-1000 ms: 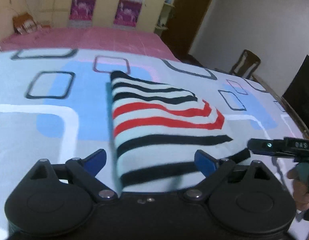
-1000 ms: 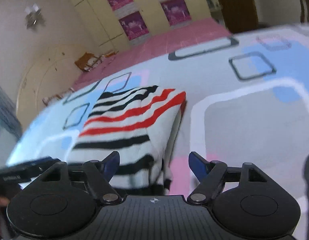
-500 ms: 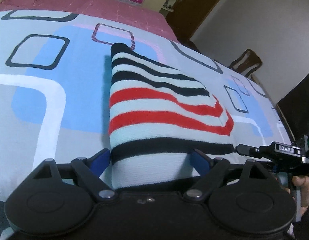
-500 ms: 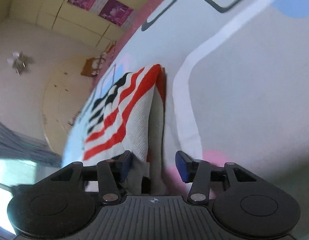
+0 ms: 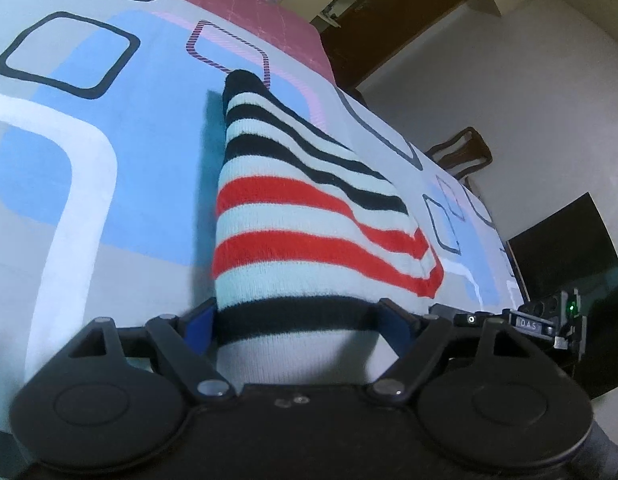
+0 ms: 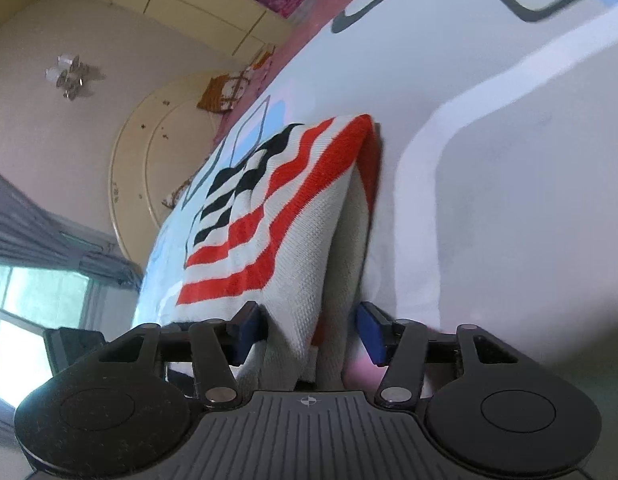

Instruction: Fold small clothes

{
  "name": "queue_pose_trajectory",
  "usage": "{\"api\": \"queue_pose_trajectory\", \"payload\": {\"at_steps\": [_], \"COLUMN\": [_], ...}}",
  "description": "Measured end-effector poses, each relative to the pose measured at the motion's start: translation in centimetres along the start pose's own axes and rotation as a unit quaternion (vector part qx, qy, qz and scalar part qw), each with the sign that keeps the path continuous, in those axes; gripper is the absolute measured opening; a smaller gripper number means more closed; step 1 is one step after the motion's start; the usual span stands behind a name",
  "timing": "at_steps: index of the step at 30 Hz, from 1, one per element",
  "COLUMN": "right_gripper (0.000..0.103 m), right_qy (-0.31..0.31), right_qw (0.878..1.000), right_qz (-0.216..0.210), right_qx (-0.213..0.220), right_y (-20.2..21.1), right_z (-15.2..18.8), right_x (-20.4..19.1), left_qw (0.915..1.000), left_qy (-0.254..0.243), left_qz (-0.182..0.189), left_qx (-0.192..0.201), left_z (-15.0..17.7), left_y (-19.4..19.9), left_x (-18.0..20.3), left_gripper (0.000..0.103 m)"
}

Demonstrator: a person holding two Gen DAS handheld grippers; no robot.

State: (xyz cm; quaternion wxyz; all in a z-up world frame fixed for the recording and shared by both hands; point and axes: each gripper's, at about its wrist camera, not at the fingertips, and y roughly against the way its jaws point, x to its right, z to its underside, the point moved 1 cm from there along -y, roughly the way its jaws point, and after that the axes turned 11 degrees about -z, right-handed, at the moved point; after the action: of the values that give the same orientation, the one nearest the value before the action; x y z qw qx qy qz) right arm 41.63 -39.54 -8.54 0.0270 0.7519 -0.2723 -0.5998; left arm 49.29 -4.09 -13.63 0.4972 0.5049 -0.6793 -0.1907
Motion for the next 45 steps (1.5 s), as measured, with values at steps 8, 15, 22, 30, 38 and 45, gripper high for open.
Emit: {"api": "queue_pose_trajectory", "payload": {"at_steps": [8, 15, 22, 30, 38, 45], "right_gripper": [0.053, 0.037, 0.034, 0.034, 0.034, 0.034], "right_qy": [0.085, 0.135, 0.181, 0.223, 0.259, 0.27], "right_qw": [0.993, 0.983, 0.97, 0.957, 0.949, 0.949], "right_qz": [0.079, 0.124, 0.163, 0.183, 0.179, 0.164], "right_qx": [-0.014, 0.004, 0.017, 0.032, 0.033, 0.019], "right_y": [-3.2, -4.2, -4.3, -5.7, -10.7, -16.9], "right_z": [0.8, 2.7, 3.7, 5.7, 7.8, 9.8], "right_x": [-3.7, -5.8, -9.7, -15.4, -20.9, -23.1], "left_qw": [0.999, 0.9933, 0.9903, 0.9869, 0.9846, 0.9856], "left_qy": [-0.038, -0.104, -0.134, -0.154, -0.156, -0.144], "left_qz": [-0.023, -0.05, -0.028, -0.007, -0.013, -0.026], "left_qx": [0.0, 0.012, 0.024, 0.047, 0.078, 0.085], "left_z": [-0.5, -0.3, -0.6, -1.6, -2.4, -2.7], "left_y": [-1.0, -0.3, 1.4, 6.4, 12.1, 15.3], "left_x": [1.3, 2.8, 3.2, 1.6, -2.6, -7.3], "left_gripper": [0.082, 0.06, 0.053, 0.053, 0.053, 0.053]}}
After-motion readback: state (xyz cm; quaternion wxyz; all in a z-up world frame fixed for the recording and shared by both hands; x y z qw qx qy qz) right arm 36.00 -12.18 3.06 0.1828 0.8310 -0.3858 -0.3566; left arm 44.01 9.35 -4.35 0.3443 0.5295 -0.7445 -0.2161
